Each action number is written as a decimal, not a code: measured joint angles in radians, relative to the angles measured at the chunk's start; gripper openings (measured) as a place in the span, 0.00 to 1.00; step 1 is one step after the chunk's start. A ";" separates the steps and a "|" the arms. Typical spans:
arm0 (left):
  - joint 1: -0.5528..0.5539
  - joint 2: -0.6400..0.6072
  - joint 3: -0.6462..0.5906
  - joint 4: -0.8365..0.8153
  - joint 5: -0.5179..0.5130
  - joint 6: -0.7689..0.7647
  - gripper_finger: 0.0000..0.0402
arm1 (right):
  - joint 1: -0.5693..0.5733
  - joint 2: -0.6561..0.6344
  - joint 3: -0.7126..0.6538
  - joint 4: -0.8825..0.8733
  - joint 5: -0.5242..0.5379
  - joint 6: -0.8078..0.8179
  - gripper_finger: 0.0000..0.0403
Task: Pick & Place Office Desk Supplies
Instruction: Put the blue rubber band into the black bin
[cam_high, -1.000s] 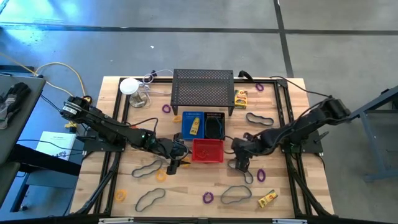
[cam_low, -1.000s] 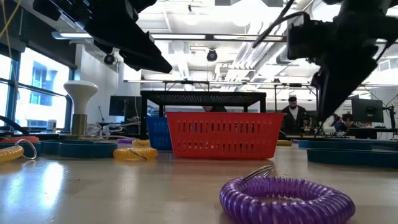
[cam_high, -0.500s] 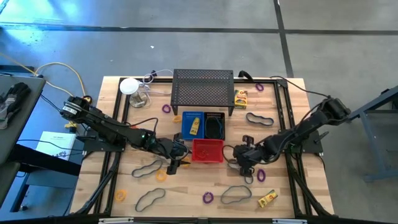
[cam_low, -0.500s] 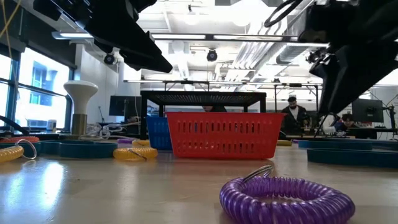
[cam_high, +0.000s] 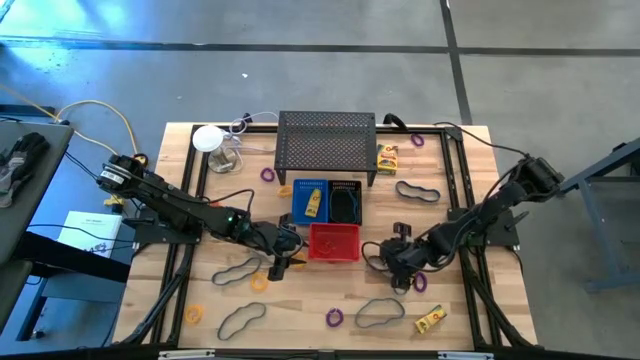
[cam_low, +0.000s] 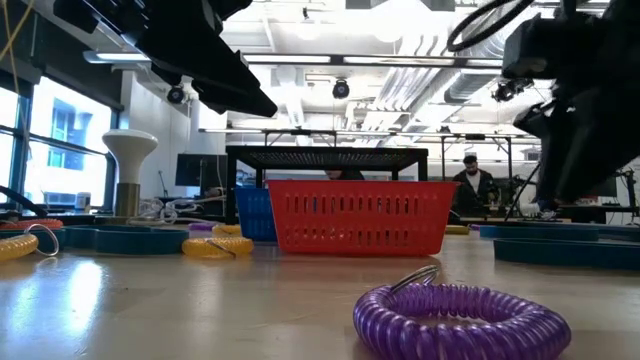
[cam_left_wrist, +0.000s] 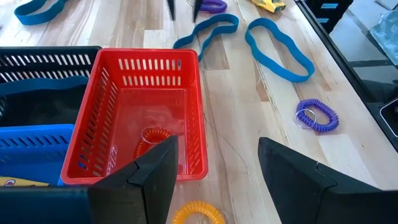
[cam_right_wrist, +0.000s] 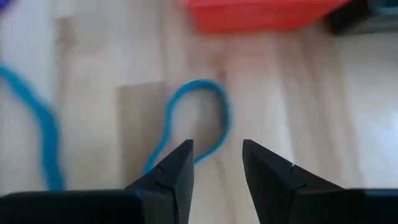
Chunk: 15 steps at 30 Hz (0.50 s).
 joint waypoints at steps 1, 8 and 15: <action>0.000 0.000 0.000 0.000 0.000 0.001 0.54 | -0.001 0.000 -0.007 0.002 0.029 0.022 0.31; 0.000 0.000 0.000 0.000 0.000 0.004 0.54 | -0.003 0.000 -0.055 0.134 0.055 -0.015 0.31; 0.000 0.000 0.000 0.000 0.000 0.000 0.54 | -0.003 0.000 -0.103 0.205 0.037 -0.039 0.31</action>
